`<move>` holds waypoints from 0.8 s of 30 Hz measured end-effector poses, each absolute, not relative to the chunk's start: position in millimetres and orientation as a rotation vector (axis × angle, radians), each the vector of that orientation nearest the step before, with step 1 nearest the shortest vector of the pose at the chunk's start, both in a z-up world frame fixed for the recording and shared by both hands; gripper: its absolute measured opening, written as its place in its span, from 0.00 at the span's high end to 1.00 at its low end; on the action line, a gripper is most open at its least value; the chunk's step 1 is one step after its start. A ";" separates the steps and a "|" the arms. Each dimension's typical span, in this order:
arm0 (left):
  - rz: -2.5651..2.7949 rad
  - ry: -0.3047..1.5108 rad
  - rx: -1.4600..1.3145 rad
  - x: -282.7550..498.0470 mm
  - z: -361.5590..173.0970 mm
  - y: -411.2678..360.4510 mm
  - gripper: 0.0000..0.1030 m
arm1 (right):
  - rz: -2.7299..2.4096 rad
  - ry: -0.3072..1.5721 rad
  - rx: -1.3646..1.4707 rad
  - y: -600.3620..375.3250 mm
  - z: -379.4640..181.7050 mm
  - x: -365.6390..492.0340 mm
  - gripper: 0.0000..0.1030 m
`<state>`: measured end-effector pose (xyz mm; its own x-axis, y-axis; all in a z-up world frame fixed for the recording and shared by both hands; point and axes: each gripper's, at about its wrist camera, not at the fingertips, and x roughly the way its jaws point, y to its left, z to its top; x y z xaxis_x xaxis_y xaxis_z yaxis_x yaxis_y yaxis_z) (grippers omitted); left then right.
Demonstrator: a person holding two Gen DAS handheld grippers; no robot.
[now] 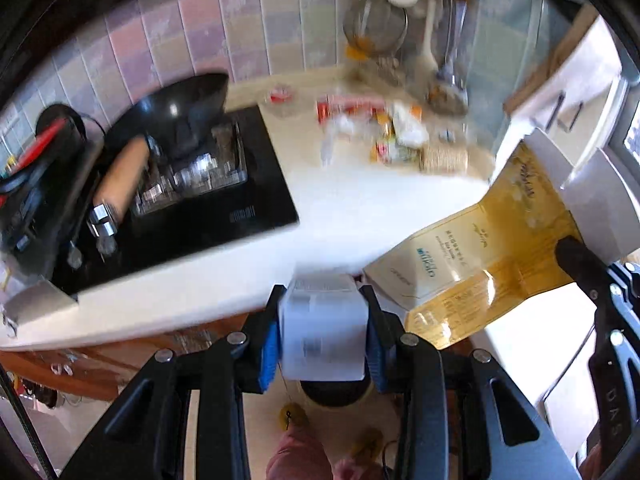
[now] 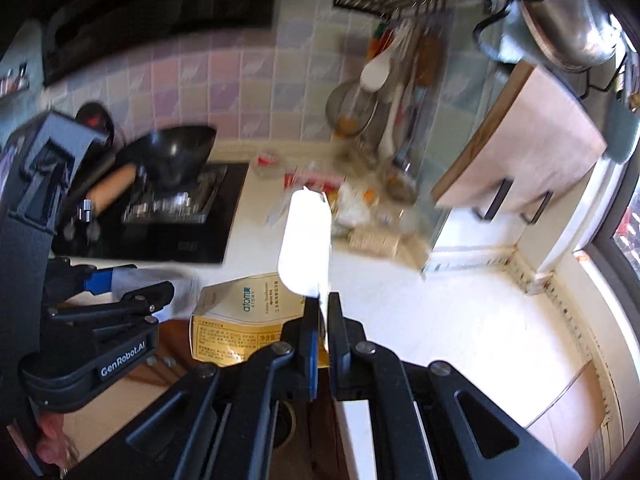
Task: Collect trash
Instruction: 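Carry the white carton down over the floor trash bin with the left gripper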
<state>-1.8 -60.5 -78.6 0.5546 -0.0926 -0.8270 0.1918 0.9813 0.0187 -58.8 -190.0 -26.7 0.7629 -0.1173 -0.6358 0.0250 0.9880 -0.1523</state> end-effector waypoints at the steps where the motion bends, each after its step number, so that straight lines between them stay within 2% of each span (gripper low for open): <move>1: -0.179 0.991 0.106 -3.1 -88.8 -59.9 0.67 | -0.070 0.717 -0.139 -187.5 -35.7 -60.2 0.96; 10: -0.257 1.133 0.046 0.2 -215.8 -53.2 0.68 | -0.079 0.896 -0.194 -170.8 -145.1 -50.2 0.96; 24: -0.335 1.278 0.028 15.6 -439.8 -22.5 0.67 | -0.128 1.076 -0.151 -149.6 -387.3 -46.1 0.96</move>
<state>15.6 -22.5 -439.8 0.2469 -0.2302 -0.9413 0.2611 0.9513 -0.1641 -46.1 -149.6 -387.3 0.4689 -0.1771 -0.8653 0.0302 0.9823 -0.1847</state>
